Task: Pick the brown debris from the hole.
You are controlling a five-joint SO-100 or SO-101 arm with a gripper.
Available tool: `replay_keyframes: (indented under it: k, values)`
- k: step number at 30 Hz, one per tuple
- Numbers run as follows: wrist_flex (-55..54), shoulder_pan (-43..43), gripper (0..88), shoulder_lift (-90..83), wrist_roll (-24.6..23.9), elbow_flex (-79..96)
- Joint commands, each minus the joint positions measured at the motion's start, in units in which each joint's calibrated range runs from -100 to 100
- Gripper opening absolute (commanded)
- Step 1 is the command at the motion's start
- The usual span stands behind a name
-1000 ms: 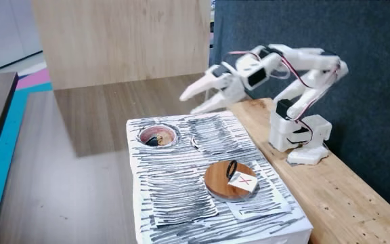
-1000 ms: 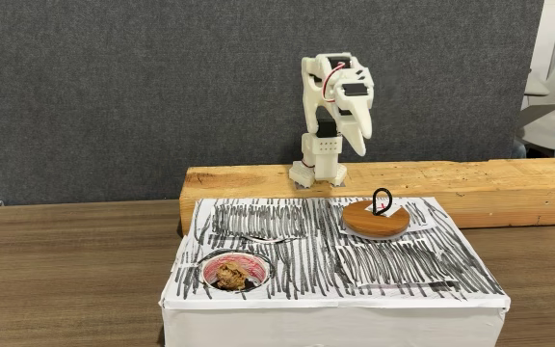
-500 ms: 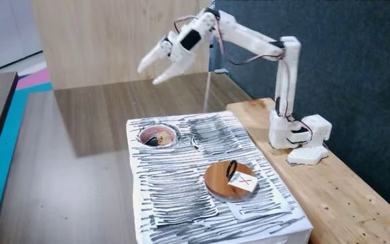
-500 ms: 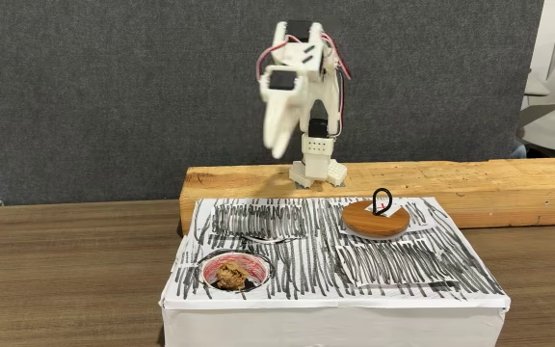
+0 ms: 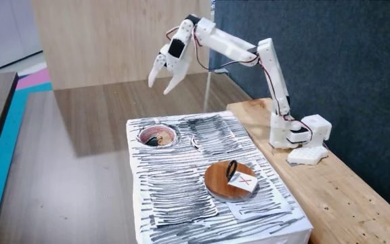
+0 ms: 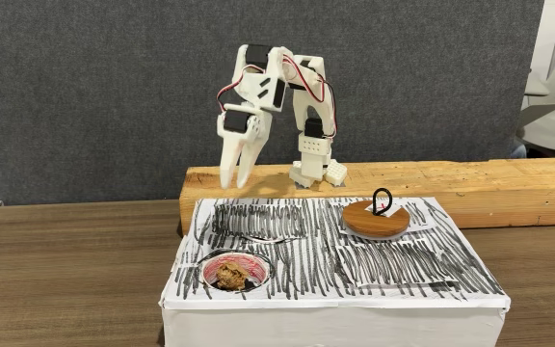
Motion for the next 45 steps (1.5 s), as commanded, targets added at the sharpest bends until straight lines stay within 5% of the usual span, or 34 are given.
replay_keyframes:
  k: [1, 45]
  values:
    - [0.33, -0.01, 17.7, 0.46, 0.34, -2.30]
    - [-5.96, 0.07, 17.7, 23.41, 0.39, -8.65]
